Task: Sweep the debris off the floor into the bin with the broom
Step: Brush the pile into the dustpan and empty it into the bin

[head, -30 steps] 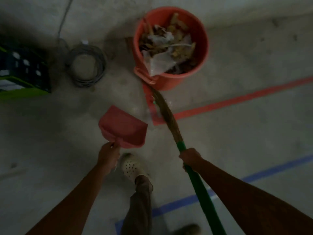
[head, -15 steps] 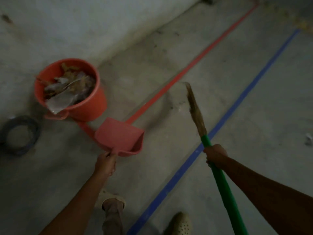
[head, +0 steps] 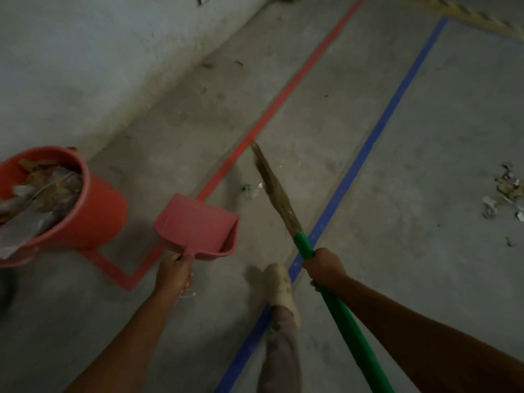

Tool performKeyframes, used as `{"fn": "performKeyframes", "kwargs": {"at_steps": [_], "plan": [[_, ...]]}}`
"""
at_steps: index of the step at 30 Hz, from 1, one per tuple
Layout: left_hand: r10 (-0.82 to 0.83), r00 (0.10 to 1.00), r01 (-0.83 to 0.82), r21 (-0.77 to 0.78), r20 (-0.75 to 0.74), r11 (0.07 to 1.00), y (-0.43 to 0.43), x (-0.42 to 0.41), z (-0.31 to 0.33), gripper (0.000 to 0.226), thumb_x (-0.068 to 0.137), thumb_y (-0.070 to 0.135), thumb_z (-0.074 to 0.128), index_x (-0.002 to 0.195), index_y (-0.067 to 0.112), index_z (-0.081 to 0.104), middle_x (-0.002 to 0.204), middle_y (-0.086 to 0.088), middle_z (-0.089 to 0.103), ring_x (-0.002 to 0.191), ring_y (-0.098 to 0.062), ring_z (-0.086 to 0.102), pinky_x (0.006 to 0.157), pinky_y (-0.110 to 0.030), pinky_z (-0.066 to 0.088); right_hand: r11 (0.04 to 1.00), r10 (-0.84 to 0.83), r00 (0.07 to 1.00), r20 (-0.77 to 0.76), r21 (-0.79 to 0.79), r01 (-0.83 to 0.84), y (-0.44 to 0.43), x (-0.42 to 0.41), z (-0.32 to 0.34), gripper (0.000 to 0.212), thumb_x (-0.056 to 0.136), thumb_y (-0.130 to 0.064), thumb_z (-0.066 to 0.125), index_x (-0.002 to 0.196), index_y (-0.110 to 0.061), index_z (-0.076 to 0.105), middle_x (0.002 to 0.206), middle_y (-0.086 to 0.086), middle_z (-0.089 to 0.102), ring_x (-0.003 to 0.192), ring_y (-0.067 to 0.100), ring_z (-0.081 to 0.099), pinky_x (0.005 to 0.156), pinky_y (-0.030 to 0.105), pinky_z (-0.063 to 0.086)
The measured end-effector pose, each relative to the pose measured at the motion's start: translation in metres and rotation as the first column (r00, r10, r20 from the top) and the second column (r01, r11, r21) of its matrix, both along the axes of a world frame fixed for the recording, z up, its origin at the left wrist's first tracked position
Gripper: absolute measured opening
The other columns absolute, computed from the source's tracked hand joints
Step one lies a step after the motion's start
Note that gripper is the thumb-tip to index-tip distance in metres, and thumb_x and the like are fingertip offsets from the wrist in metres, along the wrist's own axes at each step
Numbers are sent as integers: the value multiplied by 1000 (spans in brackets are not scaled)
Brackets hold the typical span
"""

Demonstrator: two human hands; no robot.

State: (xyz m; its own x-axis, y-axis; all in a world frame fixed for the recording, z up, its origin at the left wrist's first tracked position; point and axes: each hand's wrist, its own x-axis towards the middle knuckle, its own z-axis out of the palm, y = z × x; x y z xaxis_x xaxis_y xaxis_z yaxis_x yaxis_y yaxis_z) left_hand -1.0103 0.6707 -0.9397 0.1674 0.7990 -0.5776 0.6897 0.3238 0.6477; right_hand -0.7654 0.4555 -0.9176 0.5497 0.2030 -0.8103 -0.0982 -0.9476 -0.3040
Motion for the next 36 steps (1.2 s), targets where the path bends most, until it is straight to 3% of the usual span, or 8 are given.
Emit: {"fn": "performKeyframes", "kwargs": {"at_steps": [7, 10, 13, 15, 18, 22, 31, 36], "plan": [[44, 994, -46, -20, -97, 999, 15, 79, -64, 44, 99, 43, 56, 69, 11, 53, 52, -10, 51, 31, -15, 36, 36, -15, 25, 962, 261, 957, -128, -49, -269, 54, 61, -80, 21, 96, -24, 53, 113, -12, 55, 95, 4, 61, 83, 17, 68, 72, 30, 60], [16, 991, -23, -52, -129, 998, 13, 119, -80, 41, 98, 43, 57, 71, 12, 52, 54, -11, 50, 32, -15, 35, 35, -15, 24, 971, 204, 958, -203, -83, -224, 51, 94, -109, 22, 97, -24, 50, 113, -10, 54, 93, 5, 61, 77, 17, 66, 63, 28, 57], [-50, 986, 39, -73, -160, 997, 3, 171, -85, 42, 98, 42, 57, 67, 14, 50, 54, -9, 49, 31, -15, 36, 32, -15, 25, 989, 62, 973, -221, -115, -89, 27, 134, -128, 16, 98, -21, 50, 106, -7, 52, 97, 9, 63, 84, 22, 71, 71, 32, 61], [-103, 980, 90, -80, -169, 993, -8, 211, -86, 41, 98, 41, 57, 68, 15, 51, 55, -9, 49, 31, -14, 36, 31, -15, 26, 993, -44, 971, -234, -117, 17, 3, 165, -139, 17, 97, -21, 52, 103, -5, 53, 90, 10, 65, 68, 21, 70, 56, 30, 58], [-205, 964, 189, -106, -167, 976, -35, 282, -84, 38, 99, 35, 57, 70, 13, 51, 57, -11, 48, 28, -11, 35, 30, -14, 25, 965, -255, 932, -259, -130, 228, -48, 223, -151, 24, 95, -23, 57, 107, -2, 56, 90, 13, 67, 58, 22, 67, 44, 25, 49], [-308, 939, 290, -130, -151, 948, -96, 389, -81, 35, 101, 29, 55, 73, 9, 51, 59, -12, 47, 27, -8, 33, 31, -12, 23, 878, -479, 842, -249, -138, 459, -145, 314, -159, 29, 94, -23, 61, 112, 0, 59, 91, 15, 67, 63, 25, 67, 52, 31, 56], [-532, 846, 519, -164, -43, 839, -301, 654, -91, 39, 98, 41, 57, 79, 8, 60, 59, -10, 50, 29, -8, 34, 31, -13, 27, 737, -658, 753, 17, -190, 648, -408, 540, -124, 29, 98, -25, 56, 115, -1, 53, 91, 14, 63, 64, 22, 65, 55, 31, 55], [-625, 781, 619, -117, -14, 776, -398, 766, -81, 42, 99, 39, 56, 70, 9, 55, 55, -9, 49, 26, -7, 33, 31, -12, 22, 724, -662, 731, 169, -109, 681, -515, 596, -84, 25, 97, -26, 56, 111, -6, 53, 90, 10, 63, 68, 22, 67, 52, 30, 54]]}}
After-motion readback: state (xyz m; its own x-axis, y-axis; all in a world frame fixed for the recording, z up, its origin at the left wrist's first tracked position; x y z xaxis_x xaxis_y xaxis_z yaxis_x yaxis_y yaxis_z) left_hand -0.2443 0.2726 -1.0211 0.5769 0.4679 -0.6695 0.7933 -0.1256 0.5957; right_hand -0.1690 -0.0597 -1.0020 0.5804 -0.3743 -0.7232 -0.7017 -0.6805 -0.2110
